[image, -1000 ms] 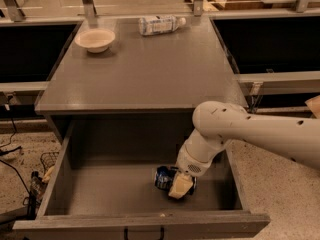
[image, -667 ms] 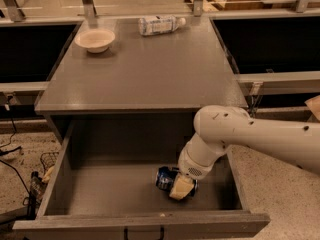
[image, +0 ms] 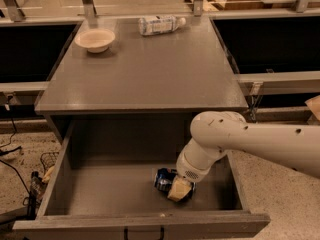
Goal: Place pepsi can into top drawer
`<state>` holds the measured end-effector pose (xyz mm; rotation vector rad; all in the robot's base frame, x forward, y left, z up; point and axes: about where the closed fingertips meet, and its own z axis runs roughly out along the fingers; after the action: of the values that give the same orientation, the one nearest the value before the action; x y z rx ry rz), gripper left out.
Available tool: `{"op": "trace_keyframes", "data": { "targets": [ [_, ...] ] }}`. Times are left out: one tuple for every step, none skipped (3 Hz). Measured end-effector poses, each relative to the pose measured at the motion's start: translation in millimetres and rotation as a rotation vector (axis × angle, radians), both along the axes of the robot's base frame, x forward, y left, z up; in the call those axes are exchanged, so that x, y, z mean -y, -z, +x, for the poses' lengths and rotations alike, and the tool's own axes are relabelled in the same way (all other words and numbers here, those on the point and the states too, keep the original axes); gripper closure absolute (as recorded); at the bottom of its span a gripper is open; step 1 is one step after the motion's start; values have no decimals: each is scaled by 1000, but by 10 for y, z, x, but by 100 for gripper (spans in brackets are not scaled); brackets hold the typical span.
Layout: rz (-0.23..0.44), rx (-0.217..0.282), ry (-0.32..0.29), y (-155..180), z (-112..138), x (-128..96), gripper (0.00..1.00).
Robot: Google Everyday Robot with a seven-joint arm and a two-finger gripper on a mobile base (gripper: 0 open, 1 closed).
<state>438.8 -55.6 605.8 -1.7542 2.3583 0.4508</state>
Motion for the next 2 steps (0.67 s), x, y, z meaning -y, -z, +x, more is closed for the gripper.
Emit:
{"op": "trace_keyframes", "data": {
  "targets": [
    [0, 0, -6, -3, 47, -43, 100],
    [11, 1, -7, -108, 268, -121, 100]
  ]
}}
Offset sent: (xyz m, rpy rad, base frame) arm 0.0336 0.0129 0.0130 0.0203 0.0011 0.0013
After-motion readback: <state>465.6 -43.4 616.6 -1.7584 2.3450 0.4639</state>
